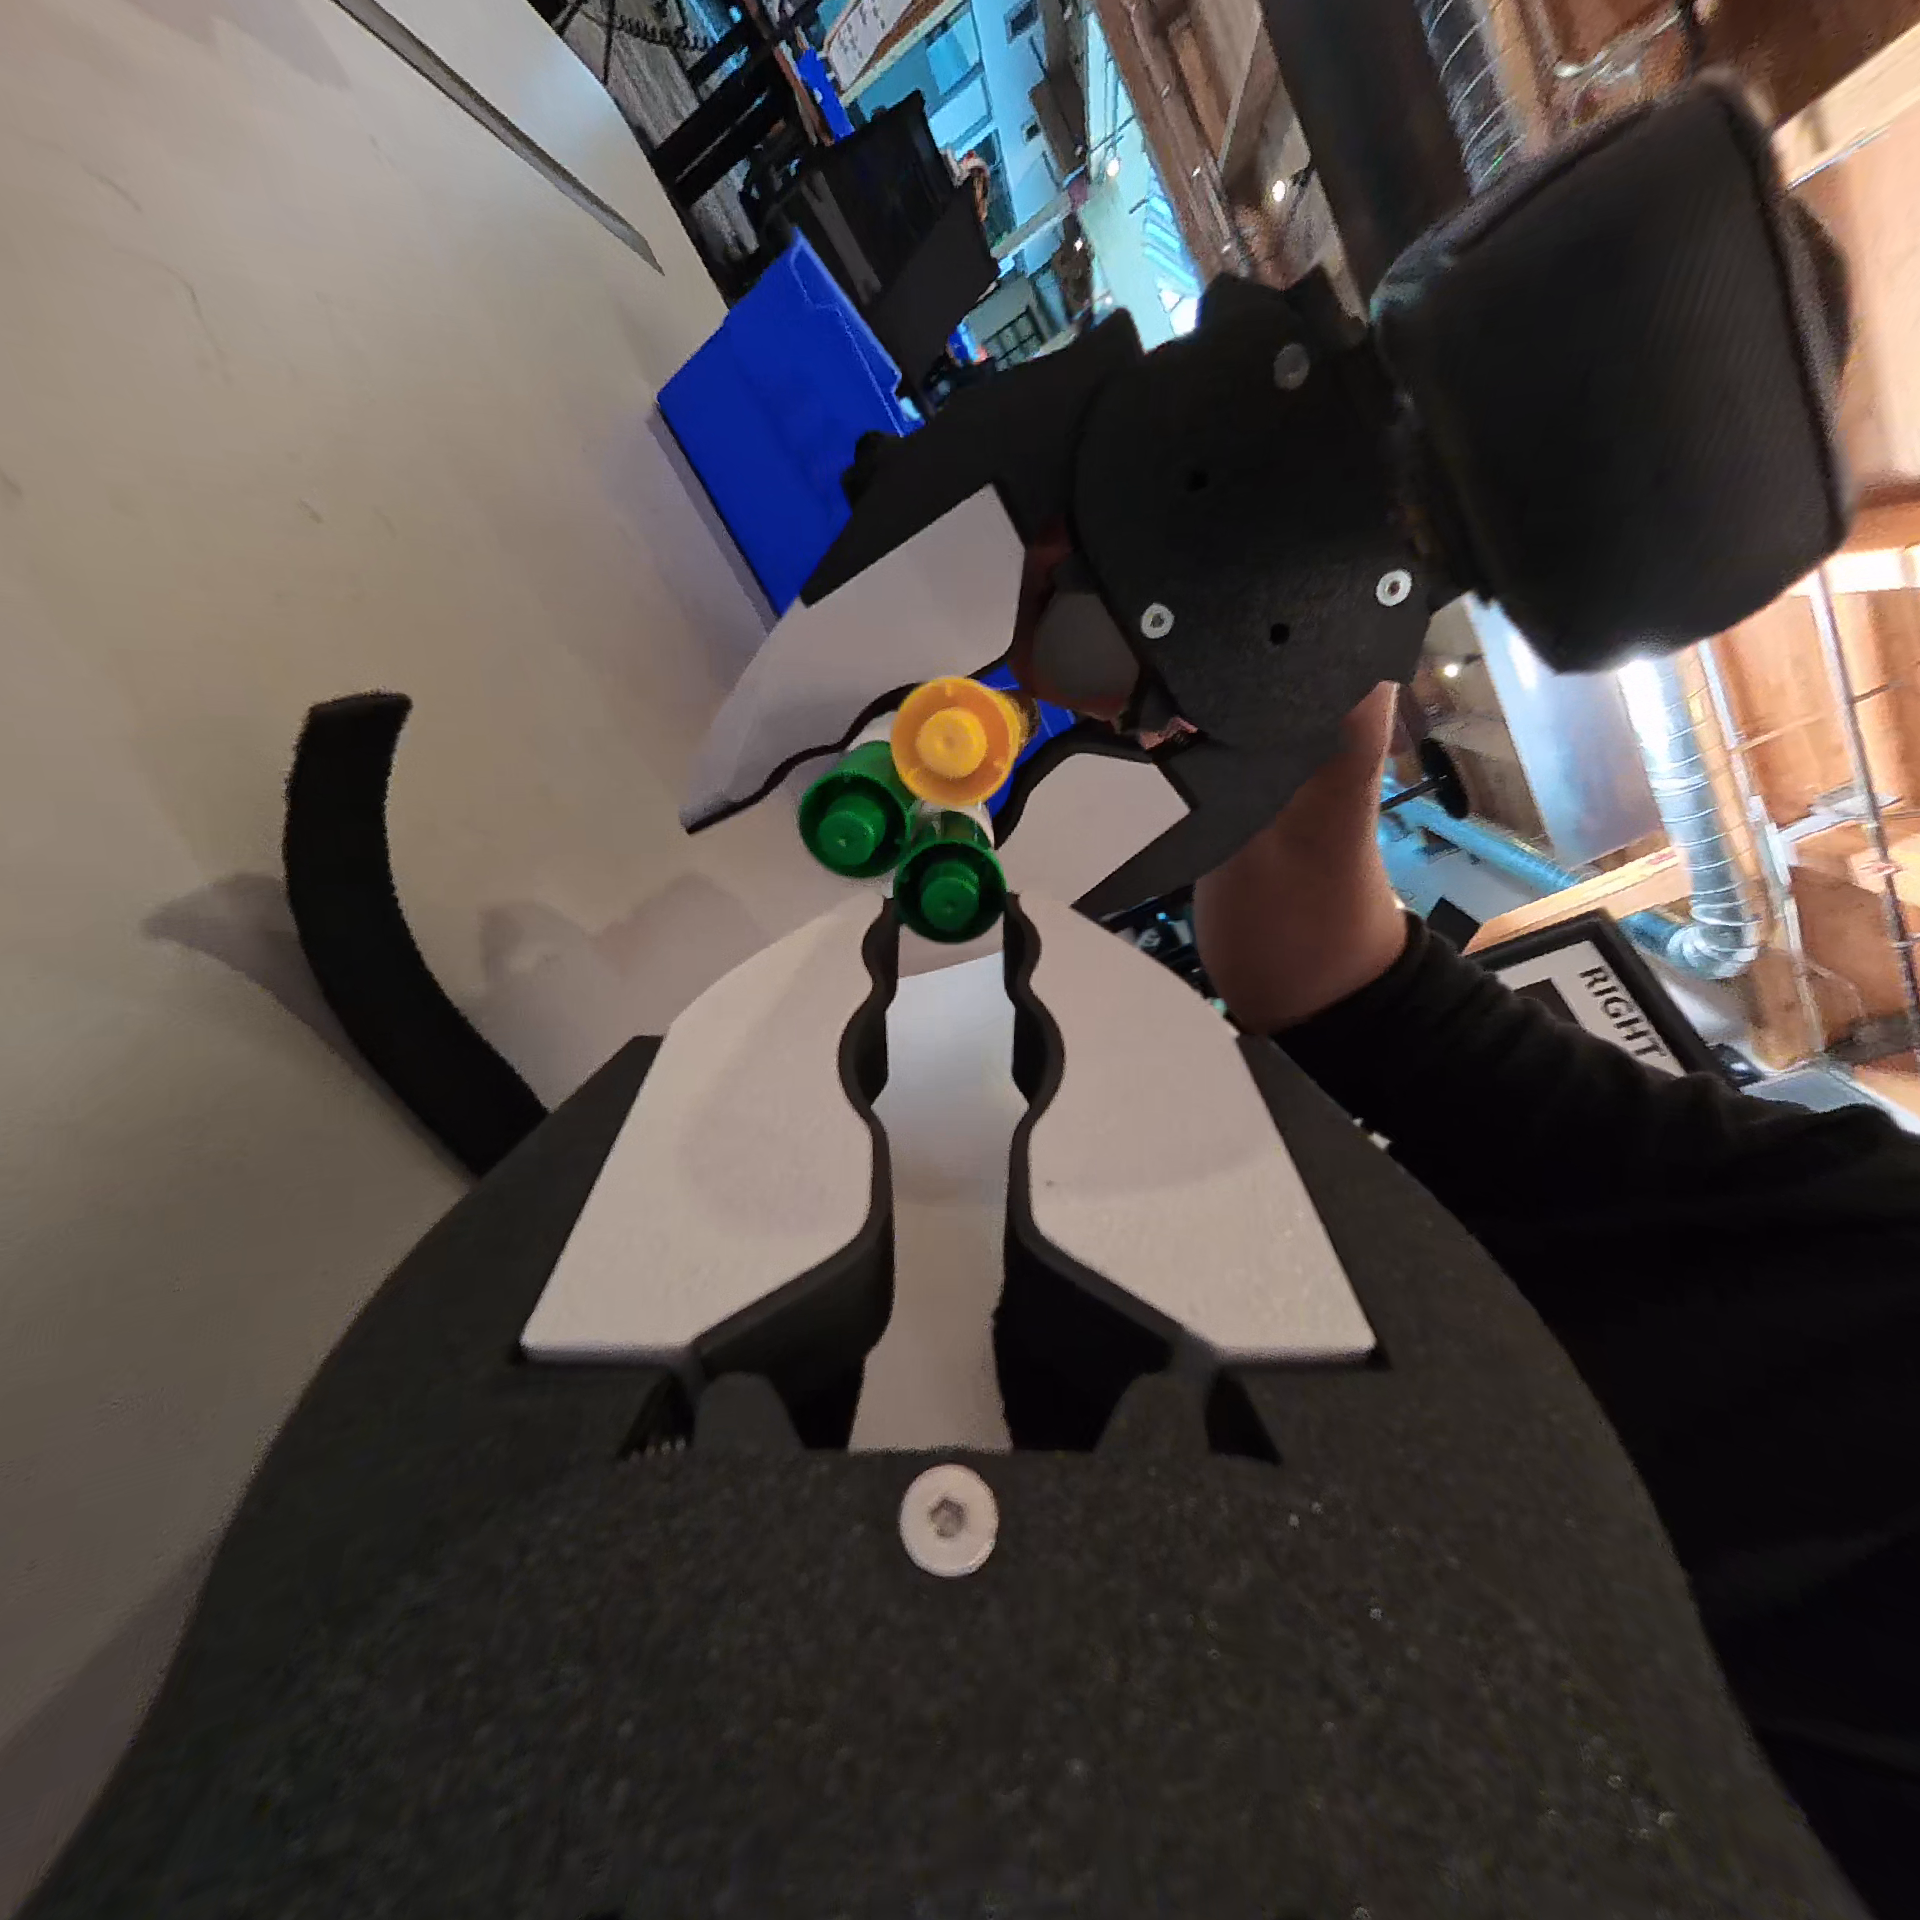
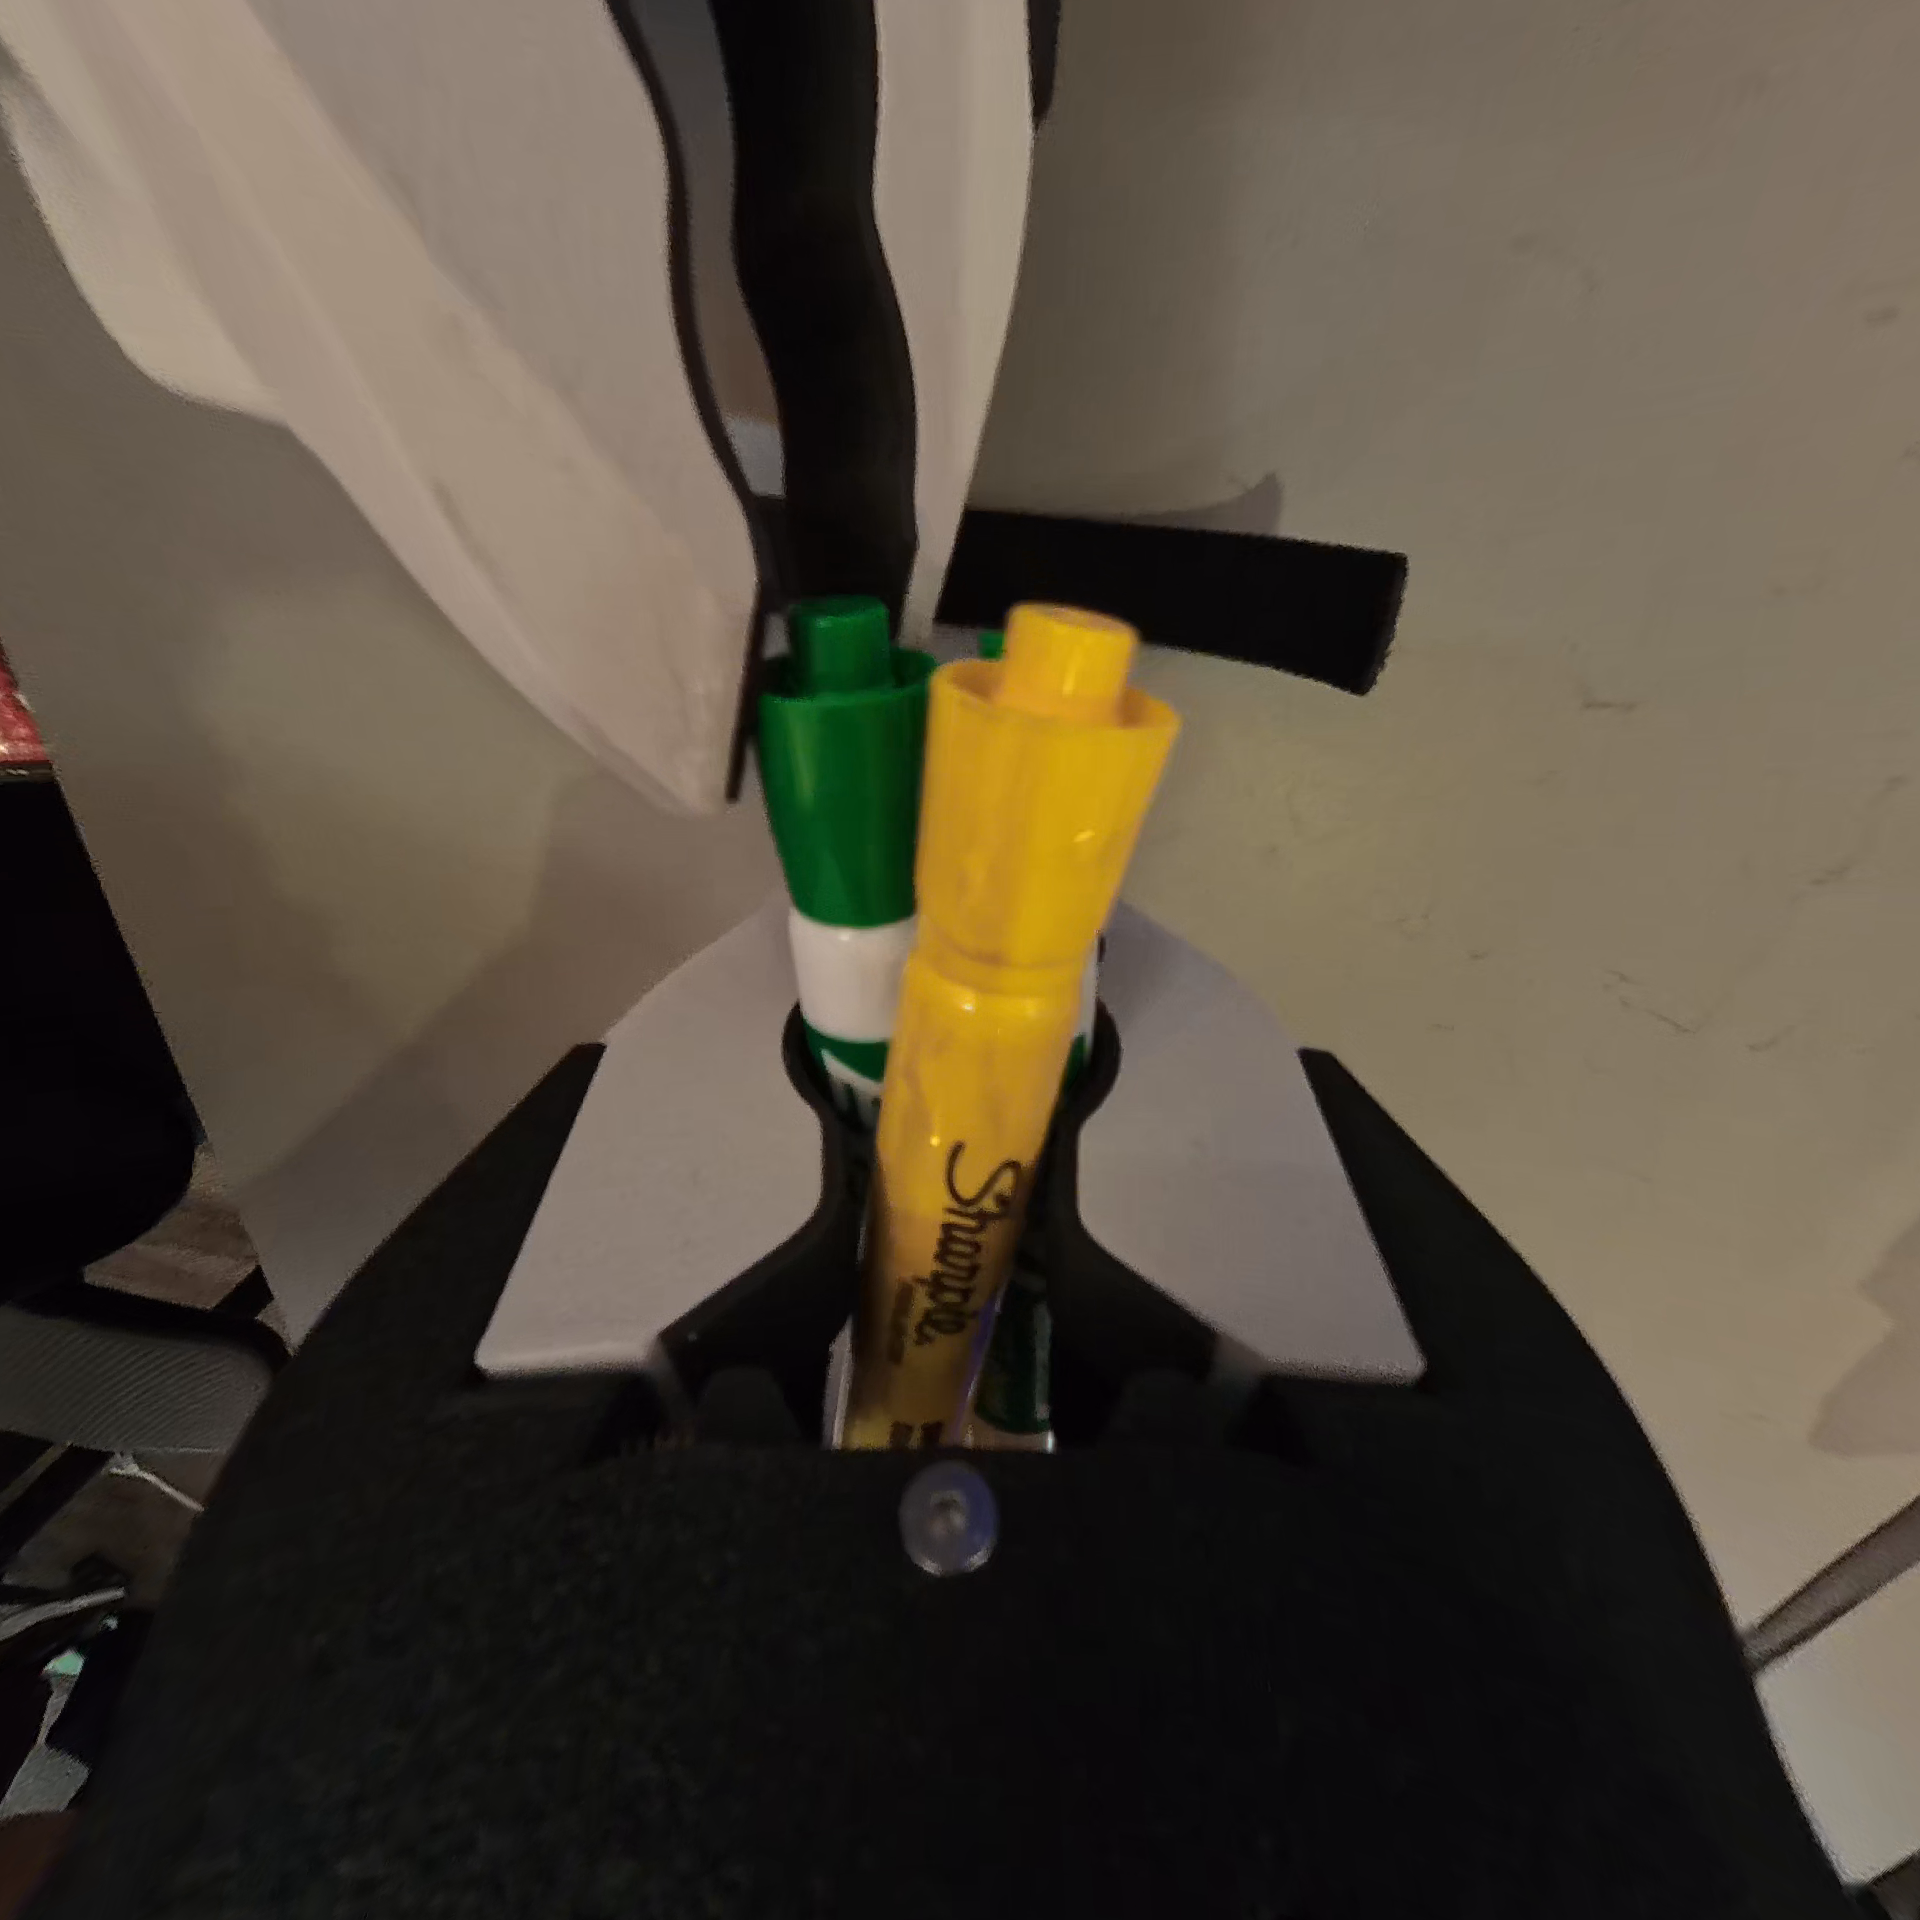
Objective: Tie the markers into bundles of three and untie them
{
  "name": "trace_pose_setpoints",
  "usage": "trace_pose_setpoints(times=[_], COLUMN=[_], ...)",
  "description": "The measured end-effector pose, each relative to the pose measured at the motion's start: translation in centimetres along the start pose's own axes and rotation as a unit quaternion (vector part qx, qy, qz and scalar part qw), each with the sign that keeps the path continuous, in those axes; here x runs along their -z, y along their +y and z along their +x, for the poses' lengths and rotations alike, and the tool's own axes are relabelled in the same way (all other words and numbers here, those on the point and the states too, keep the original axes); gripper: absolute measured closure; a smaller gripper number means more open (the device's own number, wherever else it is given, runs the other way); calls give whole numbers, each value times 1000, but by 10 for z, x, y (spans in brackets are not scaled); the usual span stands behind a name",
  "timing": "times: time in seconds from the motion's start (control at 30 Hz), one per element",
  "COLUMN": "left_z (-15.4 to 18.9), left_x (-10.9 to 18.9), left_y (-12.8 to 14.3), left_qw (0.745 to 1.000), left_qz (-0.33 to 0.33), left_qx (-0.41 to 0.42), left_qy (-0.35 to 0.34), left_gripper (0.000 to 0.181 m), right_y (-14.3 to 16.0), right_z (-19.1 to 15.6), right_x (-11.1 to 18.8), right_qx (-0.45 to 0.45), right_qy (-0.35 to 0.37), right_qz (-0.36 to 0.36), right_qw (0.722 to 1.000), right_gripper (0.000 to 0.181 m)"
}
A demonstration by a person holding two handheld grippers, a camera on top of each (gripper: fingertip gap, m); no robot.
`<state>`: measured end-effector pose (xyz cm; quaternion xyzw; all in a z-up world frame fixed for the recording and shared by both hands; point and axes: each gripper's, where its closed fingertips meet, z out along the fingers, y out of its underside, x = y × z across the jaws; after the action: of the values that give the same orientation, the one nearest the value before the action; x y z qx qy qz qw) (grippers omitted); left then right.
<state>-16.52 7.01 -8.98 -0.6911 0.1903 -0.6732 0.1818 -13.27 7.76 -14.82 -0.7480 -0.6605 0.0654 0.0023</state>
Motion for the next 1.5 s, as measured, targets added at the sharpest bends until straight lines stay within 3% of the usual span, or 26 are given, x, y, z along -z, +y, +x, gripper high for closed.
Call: trace_pose_setpoints(times=[0.2,0.47,0.8,0.83,1.0,1.03,1.33,1.5], left_z=[0,-9,-13,-14,-8,-7,-20,-29], left_x=[7,-4,-10,-9,-7,-6,11,16], left_y=[-9,-15,-16,-16,-18,-19,-18,-8], left_qw=[1000,1000,1000,999,999,999,996,989], left_qz=[6,-7,-11,-8,-5,0,0,-29], left_qx=[-1,6,-9,-21,-34,-31,-64,-102], left_qy=[8,-10,-18,-24,-11,-6,-56,-102], left_gripper=[150,138,151,164,170,181,180,158], right_y=[12,8,5,3,0,1,11,14], right_z=[8,6,4,3,4,5,11,11], right_x=[-2,0,-2,-2,2,1,-15,-11], right_qx=[-9,-15,-14,-15,-18,-19,-33,-39], right_qy=[16,17,14,10,8,10,-3,-1], right_qz=[-7,3,4,11,21,17,8,21], right_qw=[1000,1000,1000,1000,1000,1000,999,999], right_gripper=[140,140,139,141,148,148,148,148])
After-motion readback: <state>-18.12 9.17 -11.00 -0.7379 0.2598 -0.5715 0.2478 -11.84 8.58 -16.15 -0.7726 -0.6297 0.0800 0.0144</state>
